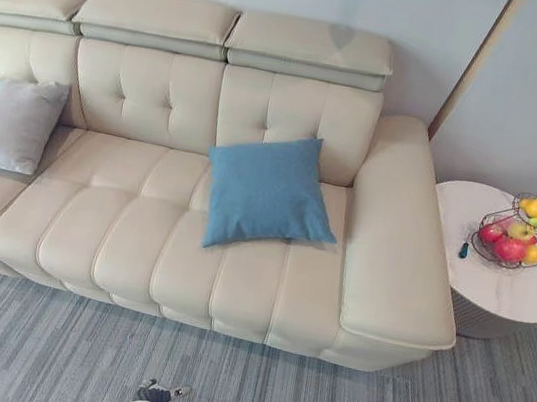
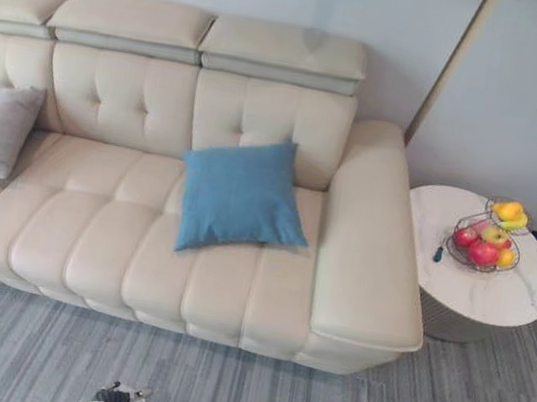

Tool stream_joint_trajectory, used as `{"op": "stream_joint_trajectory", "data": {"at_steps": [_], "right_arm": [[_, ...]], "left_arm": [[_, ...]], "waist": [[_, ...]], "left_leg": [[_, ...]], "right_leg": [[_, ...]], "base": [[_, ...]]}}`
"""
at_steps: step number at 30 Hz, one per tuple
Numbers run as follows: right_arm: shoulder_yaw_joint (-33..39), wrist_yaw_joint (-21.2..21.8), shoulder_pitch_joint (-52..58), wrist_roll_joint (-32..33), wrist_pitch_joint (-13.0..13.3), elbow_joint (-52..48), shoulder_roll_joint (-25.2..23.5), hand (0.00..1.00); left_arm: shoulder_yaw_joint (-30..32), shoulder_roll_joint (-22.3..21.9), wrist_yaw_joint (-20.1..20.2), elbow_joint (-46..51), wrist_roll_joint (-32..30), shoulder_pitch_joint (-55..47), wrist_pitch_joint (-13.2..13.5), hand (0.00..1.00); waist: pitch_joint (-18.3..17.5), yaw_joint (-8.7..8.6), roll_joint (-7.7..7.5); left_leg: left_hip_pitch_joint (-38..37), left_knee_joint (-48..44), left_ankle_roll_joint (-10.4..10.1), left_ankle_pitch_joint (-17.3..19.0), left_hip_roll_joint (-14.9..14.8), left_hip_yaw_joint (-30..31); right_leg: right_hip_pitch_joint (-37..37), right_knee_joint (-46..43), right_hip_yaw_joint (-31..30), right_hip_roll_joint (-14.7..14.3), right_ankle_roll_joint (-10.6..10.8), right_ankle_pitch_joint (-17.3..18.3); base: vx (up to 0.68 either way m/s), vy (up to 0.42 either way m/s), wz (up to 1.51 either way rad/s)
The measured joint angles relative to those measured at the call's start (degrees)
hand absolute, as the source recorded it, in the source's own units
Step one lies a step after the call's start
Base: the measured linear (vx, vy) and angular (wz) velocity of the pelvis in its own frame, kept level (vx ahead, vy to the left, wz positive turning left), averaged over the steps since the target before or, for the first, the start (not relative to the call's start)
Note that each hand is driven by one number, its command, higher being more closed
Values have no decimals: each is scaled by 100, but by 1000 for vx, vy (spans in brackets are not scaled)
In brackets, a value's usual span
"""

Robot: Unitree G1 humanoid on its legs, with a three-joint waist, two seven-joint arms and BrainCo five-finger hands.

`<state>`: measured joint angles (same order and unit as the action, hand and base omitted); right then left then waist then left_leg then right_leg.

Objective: Pick up cushions and gather them together orderly.

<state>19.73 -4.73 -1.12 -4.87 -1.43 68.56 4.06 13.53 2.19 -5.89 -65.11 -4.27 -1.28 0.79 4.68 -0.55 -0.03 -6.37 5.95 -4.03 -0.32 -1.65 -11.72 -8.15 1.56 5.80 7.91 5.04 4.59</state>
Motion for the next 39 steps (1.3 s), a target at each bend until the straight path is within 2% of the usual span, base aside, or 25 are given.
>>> {"op": "stream_joint_trajectory", "data": {"at_steps": [2, 5, 7, 8, 10, 12, 13, 14, 17, 18, 19, 20, 22, 23, 24, 25, 26, 27, 30, 34, 35, 36, 37, 38, 39], "right_arm": [[-108, 36, -1, 42, 33, -2, 20, 0], [-288, 81, -8, 46, 61, -19, 34, 0], [-400, 74, -17, 53, 86, -31, 49, 0], [-432, 75, -13, 50, 85, -31, 61, 0], [-450, 68, 16, 49, 50, -252, 187, 0], [-477, 76, 73, 50, 54, -445, 114, 0], [-484, 76, 58, 49, 56, -467, 98, 0], [-523, 79, -26, 50, 55, -470, 112, 0], [-658, 44, 17, 40, 95, -462, 174, 0], [-653, 24, 14, 43, 97, -442, 180, 0], [-646, 14, 20, 39, 114, -442, 256, 0], [-594, -7, 64, 53, 116, -390, 340, 0], [-517, -35, 121, 54, 111, -353, 371, 0], [-509, -52, 153, 54, 111, -311, 364, 0], [-512, -58, 167, 53, 109, -256, 319, 0], [-519, -79, 164, 52, 90, -243, 321, 0], [-549, -103, 167, 46, 81, -249, 329, 0], [-599, -111, 182, 44, 77, -241, 348, 0], [-732, -117, 158, 44, 39, -265, 369, 0], [-1079, -108, 130, 43, -36, -415, 427, 0], [-1148, -96, 141, 43, -38, -448, 462, 0], [-1173, -92, 155, 41, -35, -486, 488, 0], [-1187, -91, 155, 43, -42, -489, 421, 0], [-1198, -89, 213, 42, -37, -523, 280, 0], [-1240, -83, 209, 41, -57, -518, 192, 0]], "left_arm": [[-85, 22, 14, -20, 21, 9, 13, 0], [-64, 42, 90, -12, 79, 8, 20, 0], [112, 69, 117, 25, 106, 47, 56, 0], [114, 67, 117, 22, 111, 53, 54, 0], [375, -140, 113, 38, 142, 70, 65, 0], [497, -155, 110, 50, 186, 58, 57, 0], [521, -133, 111, 65, 212, 45, 59, 0], [521, -97, 105, 110, 224, 21, 59, 0], [341, -42, 107, 114, 230, -4, 53, 0], [334, -79, 106, 105, 231, 8, 55, 0], [320, -106, 107, 97, 231, 37, 55, 0], [241, -204, 111, 94, 229, 61, 63, 0], [230, -212, 113, 83, 229, 34, 66, 0], [268, -195, 110, 82, 229, 26, 67, 0], [390, -196, 118, 92, 231, 7, 75, 0], [608, -206, 111, 111, 237, -38, 112, 0], [812, -252, 115, 165, 290, -67, 133, 0], [932, -314, 106, 290, 342, -74, 140, 0], [982, -385, 135, 546, 449, -102, 153, 0], [1313, -557, 157, 715, 520, -34, 117, 0], [1416, -604, 157, 709, 536, -51, 104, 0], [1512, -664, 154, 692, 558, -92, 87, 0], [1583, -620, 162, 703, 547, -112, 59, 0], [1618, -511, 157, 720, 543, -74, 12, 0], [1637, -463, 157, 727, 544, -40, 6, 0]], "waist": [[24, -21, 2], [60, 1, -10], [127, -17, -124], [134, -30, -116], [205, -27, 114], [211, -31, 119], [231, -31, 111], [236, -34, 91], [232, -49, 63], [245, -50, 134], [272, -124, 201], [286, -233, 367], [283, -228, 347], [318, -232, 312], [360, -209, 253], [372, -164, 255], [374, -125, 266], [379, -51, 274], [384, 124, 271], [375, 266, 284], [339, 275, 340], [260, 301, 470], [233, 333, 432], [110, 296, 145], [43, 332, -15]], "left_leg": [[-60, -1, -5, 1, -31, -123], [-170, -256, -93, 185, -158, -572], [217, -1124, 71, 376, -195, -296], [267, -1194, 91, 436, -209, -180], [190, -1190, -145, 977, -450, -567], [169, -1219, -154, 1086, -561, -1196], [161, -1216, -201, 1108, -659, -1565], [150, -1230, -229, 1105, -799, -2047], [-79, -1261, -336, 1037, -981, -2750], [-135, -1268, -367, 1012, -993, -2793], [-188, -1226, -419, 965, -997, -2795], [-292, -1130, -437, 776, -992, -2786], [-364, -1556, -492, 545, -1045, -2775], [-218, -2560, -453, 523, -1334, -2718], [18, -3408, -236, 435, -1601, -2602], [363, -4455, 140, 691, -1871, -2262], [671, -5031, 86, 1051, -1882, -1891], [1054, -5287, 18, 1363, -1727, -1438], [1699, -4891, 96, 1544, -1239, -620], [2335, -3335, -18, 1426, -369, 1202], [2298, -3135, -8, 1386, -386, 1405], [2219, -3007, -87, 1082, -486, 1568], [2208, -3059, -58, 1059, -462, 1453], [2111, -2926, 9, 1129, -429, 1063], [2000, -2774, 21, 1137, -432, 683]], "right_leg": [[5, -23, -69, -10, 4, -3], [179, -155, -672, -114, -29, -50], [515, -306, -1327, -100, -28, -132], [633, -325, -1454, -117, -6, -146], [1063, -329, -2160, -435, -53, -232], [1329, -293, -2253, -505, -328, -442], [1467, -316, -2048, -506, -478, -545], [1784, -606, -1321, -452, -536, -572], [2035, -1555, 1963, -56, -842, -192], [1939, -1447, 2387, -32, -774, -177], [1887, -1356, 2370, -115, -764, -191], [1819, -1227, 2192, -239, -752, -188], [1739, -1249, 1926, -275, -786, -91], [1536, -1217, 1728, -330, -815, -11], [1380, -1163, 1542, -361, -858, 40], [1196, -1119, 1333, -439, -900, 97], [1094, -1109, 1083, -517, -980, 213], [948, -1068, 773, -610, -1022, 274], [772, -1030, 40, -791, -1009, 327], [872, -1190, -1209, -975, -789, 465], [912, -1239, -1412, -1068, -729, 501], [970, -1364, -1761, -1252, -607, 588], [1023, -1474, -1971, -1270, -531, 644], [1130, -1592, -2048, -1091, -452, 649], [1298, -1766, -2048, -964, -405, 671]], "base": [[-57, -25, -27], [-71, -10, -94], [-91, -61, -133], [-111, -87, -137], [-91, -7, -176], [-90, 26, -179], [-67, -23, -203], [-34, -45, -200], [126, -116, -161], [127, -160, -119], [117, -142, -80], [154, -116, -51], [219, -201, -69], [187, -211, -73], [171, -154, -80], [129, -90, -90], [187, -60, -124], [164, -24, -123], [149, 37, -149], [220, 217, -194], [340, 355, -207], [311, 321, -175], [311, 304, -166], [291, 251, -143], [274, 226, -134]]}}
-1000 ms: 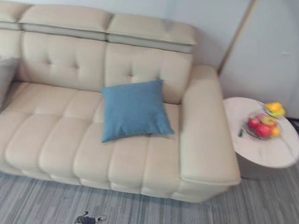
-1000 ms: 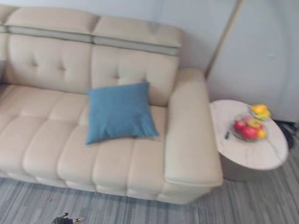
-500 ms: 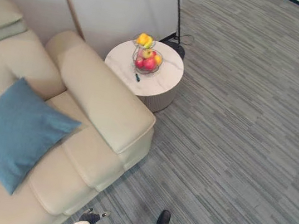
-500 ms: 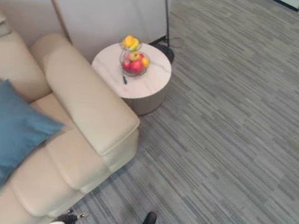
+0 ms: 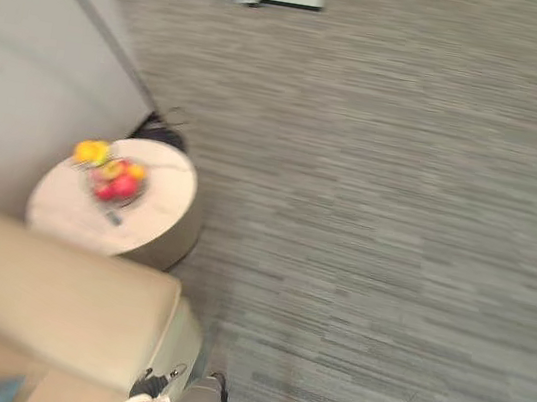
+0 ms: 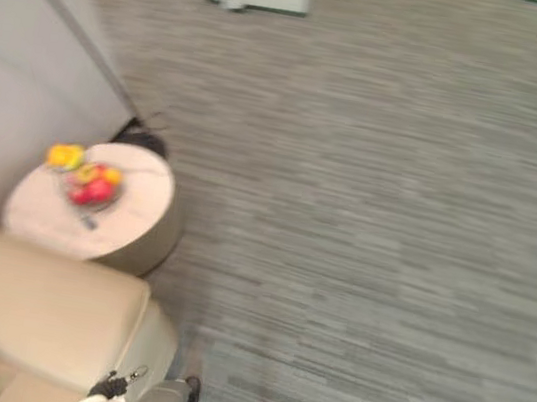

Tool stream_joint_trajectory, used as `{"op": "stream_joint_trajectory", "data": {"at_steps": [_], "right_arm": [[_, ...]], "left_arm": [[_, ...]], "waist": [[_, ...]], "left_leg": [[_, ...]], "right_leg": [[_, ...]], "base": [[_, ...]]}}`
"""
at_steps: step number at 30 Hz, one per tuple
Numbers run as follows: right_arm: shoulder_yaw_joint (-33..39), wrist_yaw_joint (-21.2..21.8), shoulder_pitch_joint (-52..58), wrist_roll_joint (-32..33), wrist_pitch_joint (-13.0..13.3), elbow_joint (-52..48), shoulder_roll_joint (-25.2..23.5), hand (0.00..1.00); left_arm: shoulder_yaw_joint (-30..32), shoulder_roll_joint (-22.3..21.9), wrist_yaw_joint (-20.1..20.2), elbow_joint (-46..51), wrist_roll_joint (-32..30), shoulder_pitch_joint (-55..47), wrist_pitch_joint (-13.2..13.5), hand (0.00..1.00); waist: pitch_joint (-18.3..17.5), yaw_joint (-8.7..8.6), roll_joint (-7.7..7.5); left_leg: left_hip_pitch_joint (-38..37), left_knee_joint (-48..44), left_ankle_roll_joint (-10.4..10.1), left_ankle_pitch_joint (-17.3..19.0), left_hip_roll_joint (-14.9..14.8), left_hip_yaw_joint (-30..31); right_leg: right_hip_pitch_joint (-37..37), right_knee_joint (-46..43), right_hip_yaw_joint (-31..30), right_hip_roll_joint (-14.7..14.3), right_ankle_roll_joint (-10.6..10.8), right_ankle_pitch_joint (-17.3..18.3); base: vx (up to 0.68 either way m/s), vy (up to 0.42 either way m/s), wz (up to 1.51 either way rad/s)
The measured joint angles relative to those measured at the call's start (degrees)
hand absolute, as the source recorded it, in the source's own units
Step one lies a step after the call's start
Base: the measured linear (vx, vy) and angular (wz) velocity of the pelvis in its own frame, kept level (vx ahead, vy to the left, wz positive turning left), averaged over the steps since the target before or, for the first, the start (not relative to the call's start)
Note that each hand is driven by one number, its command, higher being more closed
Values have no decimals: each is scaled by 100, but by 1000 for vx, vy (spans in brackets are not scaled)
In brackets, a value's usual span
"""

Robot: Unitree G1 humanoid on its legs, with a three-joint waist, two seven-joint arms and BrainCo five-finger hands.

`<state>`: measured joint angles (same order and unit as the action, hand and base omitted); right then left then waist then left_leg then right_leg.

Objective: Pick up cushions and gather them together orderly.

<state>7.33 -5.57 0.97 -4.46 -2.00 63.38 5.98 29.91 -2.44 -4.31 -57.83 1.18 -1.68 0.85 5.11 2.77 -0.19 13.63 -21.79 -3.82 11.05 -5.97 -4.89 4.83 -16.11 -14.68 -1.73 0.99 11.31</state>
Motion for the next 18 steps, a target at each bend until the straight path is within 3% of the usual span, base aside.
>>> {"op": "stream_joint_trajectory", "data": {"at_steps": [3, 4, 5, 6, 8, 9, 11, 14, 15, 16, 17, 18], "right_arm": [[-128, 32, -107, -3, -21, -95, -162, 0], [-117, 72, -115, -58, -18, -152, -314, 0], [-71, 105, -271, -51, 20, -140, -409, 0], [-70, 104, -299, -51, 26, -127, -423, 0], [-67, 110, -458, -50, 38, 12, -432, 0], [-26, 111, -549, -50, 35, 130, -412, 0], [218, 108, -502, -46, 39, 266, -337, 0], [408, 71, -402, 8, 39, 347, -227, 0], [508, 49, -342, 16, 46, 376, -189, 0], [603, 22, -316, 52, 46, 352, -186, 0], [593, -20, -321, 73, 42, 305, -176, 0], [597, -60, -356, 85, 31, 276, -172, 0]], "left_arm": [[53, -19, -9, -21, 0, -2, -12, 0], [43, -43, -16, -43, -1, -15, -27, 0], [-167, -33, -24, -137, 1, -1, -24, 0], [-247, -15, -23, -144, -1, 11, -24, 0], [-595, 86, -16, -314, 0, 79, -33, 0], [-747, 141, 0, -466, -4, 95, -47, 0], [-950, 159, -2, -604, -35, 91, -70, 0], [-1150, 181, 10, -614, -119, 107, -45, 0], [-1146, 152, 8, -569, -123, 105, -35, 0], [-1044, 154, 2, -545, -125, 104, -33, 0], [-933, 134, 6, -471, -132, 116, -30, 0], [-884, 114, 2, -406, -137, 147, -14, 0]], "waist": [[-40, 49, 3], [-60, 56, 46], [-94, 48, 125], [-112, 48, 148], [-113, 72, 164], [-85, 76, 221], [-36, 20, 348], [-13, -2, 337], [-6, 2, 356], [33, 9, 419], [105, 38, 442], [173, 79, 436]], "left_leg": [[-568, 419, 159, -24, -35, -984], [-761, 578, 192, -45, -43, -1344], [-896, 726, 197, -48, -71, -1807], [-904, 753, 197, -48, -77, -1876], [-994, 822, 197, -49, -122, -2139], [-1106, 899, 182, -57, -122, -2125], [-1379, 972, 129, -89, -98, -2084], [-1410, 88, 125, -90, -328, -1993], [-1146, -770, 110, -105, -594, -1845], [-806, -1785, 282, -230, -870, -1716], [-545, -2474, 609, -483, -1015, -1546], [-236, -3042, 517, -247, -987, -1165]], "right_leg": [[171, -509, 551, 270, 146, 71], [217, -581, 1110, 448, 187, 67], [203, -473, 2394, 833, 173, 61], [185, -412, 2768, 935, 126, 34], [69, -27, 4128, 1176, -26, -151], [-24, 165, 4567, 1130, -24, -180], [-277, 478, 4343, 957, -24, -187], [-531, 662, 3869, 820, -34, -187], [-625, 745, 3681, 699, -58, -171], [-764, 836, 3467, 550, -128, -129], [-853, 847, 3316, 467, -204, -70], [-974, 826, 3030, 441, -293, -6]], "base": [[219, 171, -152], [213, 123, -182], [196, 98, -151], [165, 18, -128], [132, -59, -112], [140, -181, -138], [180, -227, -104], [149, -163, -77], [162, -162, -88], [172, -136, -97], [178, -17, -114], [182, 53, -119]]}}
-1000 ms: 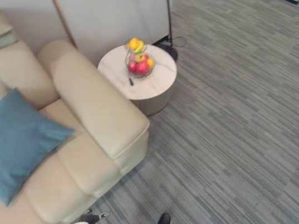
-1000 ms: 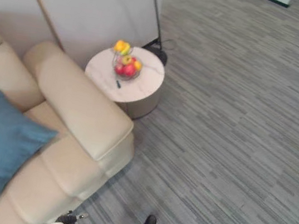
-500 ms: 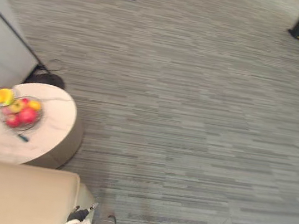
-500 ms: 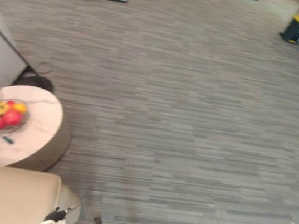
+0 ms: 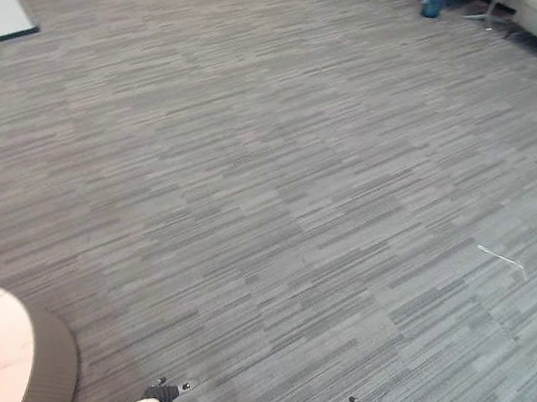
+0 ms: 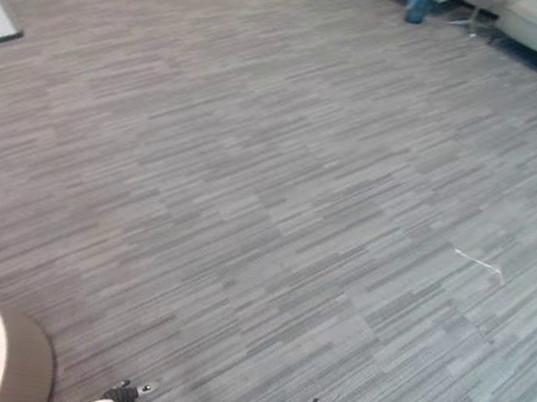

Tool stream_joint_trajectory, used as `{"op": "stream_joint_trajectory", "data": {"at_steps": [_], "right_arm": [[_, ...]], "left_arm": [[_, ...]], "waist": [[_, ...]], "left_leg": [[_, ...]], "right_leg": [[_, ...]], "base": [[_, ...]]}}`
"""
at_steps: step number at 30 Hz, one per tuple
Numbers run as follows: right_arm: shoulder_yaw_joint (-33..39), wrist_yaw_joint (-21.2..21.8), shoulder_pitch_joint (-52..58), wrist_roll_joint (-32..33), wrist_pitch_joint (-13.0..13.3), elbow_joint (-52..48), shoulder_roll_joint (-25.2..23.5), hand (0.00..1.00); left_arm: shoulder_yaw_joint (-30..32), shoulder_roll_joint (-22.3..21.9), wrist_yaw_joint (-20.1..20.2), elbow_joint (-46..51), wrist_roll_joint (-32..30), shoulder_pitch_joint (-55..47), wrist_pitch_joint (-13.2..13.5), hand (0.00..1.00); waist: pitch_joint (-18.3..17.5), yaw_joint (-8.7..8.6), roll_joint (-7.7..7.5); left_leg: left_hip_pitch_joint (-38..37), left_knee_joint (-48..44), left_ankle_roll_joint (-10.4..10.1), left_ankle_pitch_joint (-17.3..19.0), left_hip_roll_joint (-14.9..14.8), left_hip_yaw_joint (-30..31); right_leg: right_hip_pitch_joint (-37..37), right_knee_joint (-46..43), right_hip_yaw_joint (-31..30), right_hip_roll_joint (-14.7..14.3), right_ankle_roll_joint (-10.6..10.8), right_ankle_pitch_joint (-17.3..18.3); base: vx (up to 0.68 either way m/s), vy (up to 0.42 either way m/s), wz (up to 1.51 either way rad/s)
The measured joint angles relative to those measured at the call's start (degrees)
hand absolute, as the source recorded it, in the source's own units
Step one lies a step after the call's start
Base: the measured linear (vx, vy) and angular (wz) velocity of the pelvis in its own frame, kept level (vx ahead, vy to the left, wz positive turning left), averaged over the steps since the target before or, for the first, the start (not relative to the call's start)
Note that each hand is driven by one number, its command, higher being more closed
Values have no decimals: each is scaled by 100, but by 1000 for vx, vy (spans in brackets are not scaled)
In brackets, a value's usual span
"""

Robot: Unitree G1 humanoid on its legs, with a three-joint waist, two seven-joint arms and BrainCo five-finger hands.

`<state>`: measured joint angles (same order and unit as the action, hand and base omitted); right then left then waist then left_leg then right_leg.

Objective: Pick up cushions and gather them together orderly.

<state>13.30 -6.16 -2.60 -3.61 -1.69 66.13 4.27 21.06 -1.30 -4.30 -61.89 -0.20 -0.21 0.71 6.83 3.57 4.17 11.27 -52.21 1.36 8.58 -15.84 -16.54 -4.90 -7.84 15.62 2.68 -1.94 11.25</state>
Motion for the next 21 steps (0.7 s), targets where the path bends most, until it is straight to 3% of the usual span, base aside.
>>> {"op": "stream_joint_trajectory", "data": {"at_steps": [1, 3, 5, 6, 7, 8, 10, 13, 14, 16, 19, 20, 21], "right_arm": [[3, -18, 8, 27, -10, 6, -5, 0], [10, -28, 15, 41, -14, -13, -25, 0], [4, -32, 39, 142, -57, -64, -27, 0], [93, -34, 61, 146, -71, -88, -30, 0], [187, -27, 125, 151, -87, -179, -33, 0], [302, -23, 184, 153, -116, -230, -132, 0], [357, -15, 276, 149, -118, -269, -247, 0], [698, 4, 254, 140, -95, -317, -304, 0], [843, 4, 278, 140, -79, -397, -307, 0], [914, 28, 241, 135, -50, -379, -282, 0], [899, 57, 27, 129, -43, -228, -155, 0], [895, 57, -39, 134, -50, -225, -95, 0], [878, 61, -112, 133, -48, -228, -31, 0]], "left_arm": [[-7, -12, 1, 90, -32, 7, 2, 0], [-27, -23, 8, 226, -85, 40, -8, 0], [-2, -83, 5, 368, -83, 41, -37, 0], [37, -144, 4, 417, -84, 19, -38, 0], [56, -165, 1, 422, -83, -5, -41, 0], [137, -152, 28, 448, -78, -40, -50, 0], [282, -115, 49, 560, -88, -43, -67, 0], [200, -141, 65, 535, -86, -2, -111, 0], [95, -163, 68, 515, -86, 10, -109, 0], [-150, -154, 61, 391, -89, 20, -96, 0], [-546, -64, 59, 234, -105, 79, -110, 0], [-693, -28, 63, 177, -107, 109, -109, 0], [-775, 5, 64, 133, -107, 144, -115, 0]], "waist": [[25, 1, -40], [48, 15, -71], [62, 75, -64], [41, 99, -45], [5, 140, 11], [-90, 204, -65], [-212, 210, -361], [-187, 238, -367], [-163, 193, -297], [-161, 124, -301], [-89, -87, -168], [-26, -98, -117], [65, -108, -95]], "left_leg": [[211, -24, -151, 375, 218, 235], [538, 400, -215, 627, 609, 525], [912, 1282, -261, 653, 957, 813], [922, 2015, -454, 526, 1076, 973], [894, 2456, -510, 454, 1062, 1072], [848, 2365, -208, 259, 1109, 945], [754, 2483, -123, 492, 1168, 507], [-43, 3043, -52, 582, 1227, 32], [-474, 3376, -49, 580, 1298, -40], [-1141, 3941, -38, 556, 1374, -175], [-1742, 4523, -79, 536, 1290, -213], [-1872, 4636, -104, 548, 1242, -261], [-2022, 4720, -149, 555, 1219, -287]], "right_leg": [[-63, 20, -255, 8, -77, 52], [-113, 51, -631, 34, -118, 121], [-105, 82, -1099, 41, 2, 244], [-93, 83, -1342, 10, 118, 319], [-96, 87, -1495, -54, 170, 360], [-120, 104, -1858, -19, 221, 443], [57, -204, -1990, 238, 344, 441], [894, -2176, -1655, 461, 1287, 98], [1134, -2897, -1322, 640, 1429, -16], [1379, -3307, -401, 958, 916, 200], [1960, -2609, 274, 784, 601, 334], [2259, -2215, 340, 660, 485, 169], [2469, -1605, 367, 570, 439, -210]], "base": [[177, 72, -124], [177, 97, -119], [241, 192, -131], [190, 185, -113], [401, 319, -146], [396, 259, -119], [484, 204, -105], [407, 177, -88], [396, 157, -28], [387, 80, -16], [445, -17, -11], [400, -79, -11], [334, -80, -9]]}}
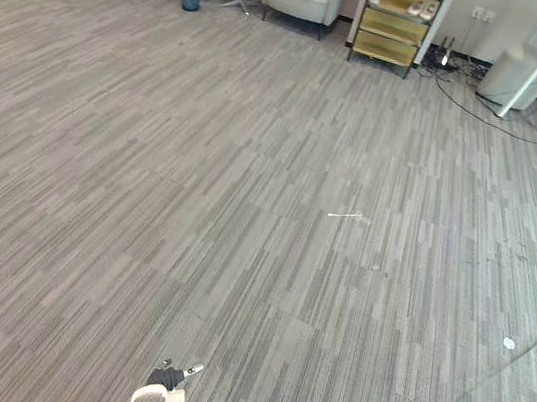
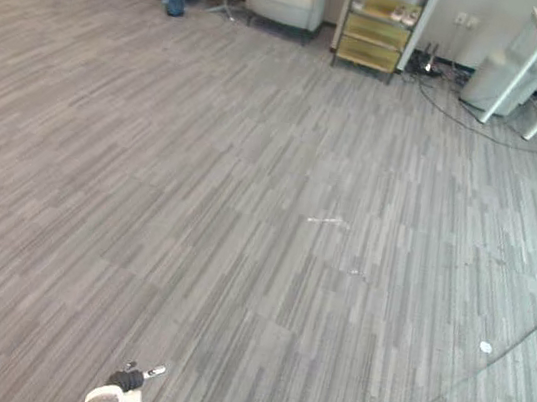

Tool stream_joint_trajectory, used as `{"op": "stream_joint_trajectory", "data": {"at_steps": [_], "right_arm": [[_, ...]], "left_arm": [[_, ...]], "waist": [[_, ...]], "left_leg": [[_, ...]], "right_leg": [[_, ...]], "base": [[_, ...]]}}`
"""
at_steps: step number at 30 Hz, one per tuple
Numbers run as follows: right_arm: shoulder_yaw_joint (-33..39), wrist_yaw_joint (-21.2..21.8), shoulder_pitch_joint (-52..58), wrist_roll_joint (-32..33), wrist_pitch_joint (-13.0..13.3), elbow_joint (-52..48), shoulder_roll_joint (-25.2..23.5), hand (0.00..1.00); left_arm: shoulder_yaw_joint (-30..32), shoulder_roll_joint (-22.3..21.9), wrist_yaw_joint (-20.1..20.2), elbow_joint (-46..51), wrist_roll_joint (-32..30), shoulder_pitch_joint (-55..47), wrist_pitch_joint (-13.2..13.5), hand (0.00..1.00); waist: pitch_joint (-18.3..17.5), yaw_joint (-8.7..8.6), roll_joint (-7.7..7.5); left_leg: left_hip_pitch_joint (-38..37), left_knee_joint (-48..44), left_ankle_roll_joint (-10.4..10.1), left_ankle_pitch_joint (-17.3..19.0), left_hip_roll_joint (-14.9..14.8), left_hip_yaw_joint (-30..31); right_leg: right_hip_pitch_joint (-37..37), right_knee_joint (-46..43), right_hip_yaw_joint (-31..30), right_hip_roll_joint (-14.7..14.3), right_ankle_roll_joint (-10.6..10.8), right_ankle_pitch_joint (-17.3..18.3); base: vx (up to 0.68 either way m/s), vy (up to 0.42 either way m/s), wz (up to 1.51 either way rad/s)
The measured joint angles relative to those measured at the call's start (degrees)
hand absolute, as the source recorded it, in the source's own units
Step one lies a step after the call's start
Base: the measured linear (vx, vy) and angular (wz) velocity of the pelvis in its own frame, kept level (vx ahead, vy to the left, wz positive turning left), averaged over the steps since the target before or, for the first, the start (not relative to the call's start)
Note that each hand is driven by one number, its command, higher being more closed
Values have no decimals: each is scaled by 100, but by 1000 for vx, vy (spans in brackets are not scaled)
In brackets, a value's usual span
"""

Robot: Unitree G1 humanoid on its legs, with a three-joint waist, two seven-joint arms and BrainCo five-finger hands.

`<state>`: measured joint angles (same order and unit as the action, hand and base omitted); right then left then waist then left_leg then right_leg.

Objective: Pick up cushions and gather them together orderly.

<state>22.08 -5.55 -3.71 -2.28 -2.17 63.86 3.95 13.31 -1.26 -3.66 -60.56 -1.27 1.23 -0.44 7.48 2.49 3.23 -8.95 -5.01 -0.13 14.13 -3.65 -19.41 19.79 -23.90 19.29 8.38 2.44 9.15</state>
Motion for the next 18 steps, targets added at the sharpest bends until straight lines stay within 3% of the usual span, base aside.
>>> {"op": "stream_joint_trajectory", "data": {"at_steps": [1, 2, 3, 4, 6, 7, 8, 9, 10, 11, 12, 13, 14, 16, 18], "right_arm": [[-33, -2, -56, -4, -6, 0, 20, 0], [-35, 4, -37, -2, -9, 13, 4, 0], [-41, 6, -16, -6, -10, 24, 0, 0], [-114, 41, 12, -7, -15, 63, 99, 0], [-188, 57, -28, -14, -4, 62, 112, 0], [-158, 64, -12, 7, 5, 59, 86, 0], [-46, 51, -15, 65, -12, 49, 74, 0], [-10, 33, -16, 118, -22, 51, 53, 0], [-4, 1, -42, 125, -28, 54, 13, 0], [-5, -18, -46, 125, -43, 72, -28, 0], [-3, -26, -21, 125, -74, 149, -91, 0], [-2, -32, -27, 124, -71, 216, -107, 0], [1, -60, -45, 124, -78, 266, -127, 0], [13, -73, -116, 123, -69, 255, -130, 0], [125, -72, -147, 116, -71, 251, -153, 0]], "left_arm": [[-84, 53, -2, 0, 1, 1, 3, 0], [-132, 155, 2, -24, 2, -29, 6, 0], [-131, 178, 3, -28, 3, -44, 7, 0], [-54, 181, -21, -44, 2, -96, 7, 0], [15, 171, -21, 7, 2, -173, 16, 0], [138, 122, -23, 39, 0, -218, 11, 0], [282, 27, -15, 43, -11, -244, 10, 0], [439, -49, 2, 77, -18, -261, 10, 0], [487, -63, 3, 163, -43, -204, 10, 0], [490, -45, 7, 281, -57, -170, 18, 0], [479, 20, 12, 428, -80, -177, 68, 0], [479, 40, 15, 475, -77, -190, 95, 0], [475, 54, 16, 556, -74, -191, 137, 0], [452, 5, 21, 657, -70, -176, 133, 0], [383, -59, 27, 718, -50, -162, 110, 0]], "waist": [[51, -29, -81], [108, -44, -193], [109, -52, -238], [83, -83, -245], [-15, -67, -178], [-29, -68, 13], [-23, -37, 157], [26, 17, 296], [157, 38, 302], [263, 78, 169], [301, 121, 25], [284, 136, 7], [282, 171, -103], [277, 291, -47], [253, 466, 12]], "left_leg": [[-138, 52, -23, 8, 39, 4], [-327, 79, -176, 56, 167, 170], [-434, 76, -248, 98, 202, 262], [-701, -91, -383, 201, 141, 620], [-235, -1397, -393, 197, -86, 992], [517, -2984, -539, 4, -412, 1238], [1054, -4082, -479, -504, -688, 1352], [1517, -5211, -359, -776, -1058, 1356], [1810, -5883, -299, -699, -1180, 1320], [1989, -6145, -262, -613, -1152, 1285], [2268, -6186, -239, -457, -1040, 1178], [2420, -6078, -247, -366, -970, 1109], [2749, -5363, -264, -175, -773, 915], [3047, -3637, -272, -98, -434, 712], [3104, -1547, -351, -573, -125, 756]], "right_leg": [[74, 594, -3, -48, 37, -398], [112, 1091, -153, -61, 35, -964], [103, 1141, -245, -73, -77, -1133], [171, 541, -488, -197, -553, -1271], [193, 246, -493, -290, -565, -778], [20, 331, -482, -513, -568, -533], [-128, 437, -454, -764, -612, -390], [-465, 578, -467, -1030, -728, -230], [-887, 655, -506, -1144, -840, -67], [-1183, 716, -547, -1143, -849, 67], [-1627, 937, -647, -1128, -905, 143], [-1834, 1091, -659, -1128, -911, 163], [-2238, 1491, -759, -1136, -892, 174], [-2665, 1874, -1022, -1138, -801, 160], [-3025, 2223, -1303, -1120, -678, 221]], "base": [[530, -193, 11], [363, -152, 24], [608, -315, 42], [431, -251, 24], [538, -401, -6], [583, -438, -33], [519, -315, -46], [558, -243, -40], [459, -167, -24], [660, -247, -10], [528, -200, -8], [608, -214, -24], [396, -100, -37], [570, -39, -67], [633, 34, -82]]}}
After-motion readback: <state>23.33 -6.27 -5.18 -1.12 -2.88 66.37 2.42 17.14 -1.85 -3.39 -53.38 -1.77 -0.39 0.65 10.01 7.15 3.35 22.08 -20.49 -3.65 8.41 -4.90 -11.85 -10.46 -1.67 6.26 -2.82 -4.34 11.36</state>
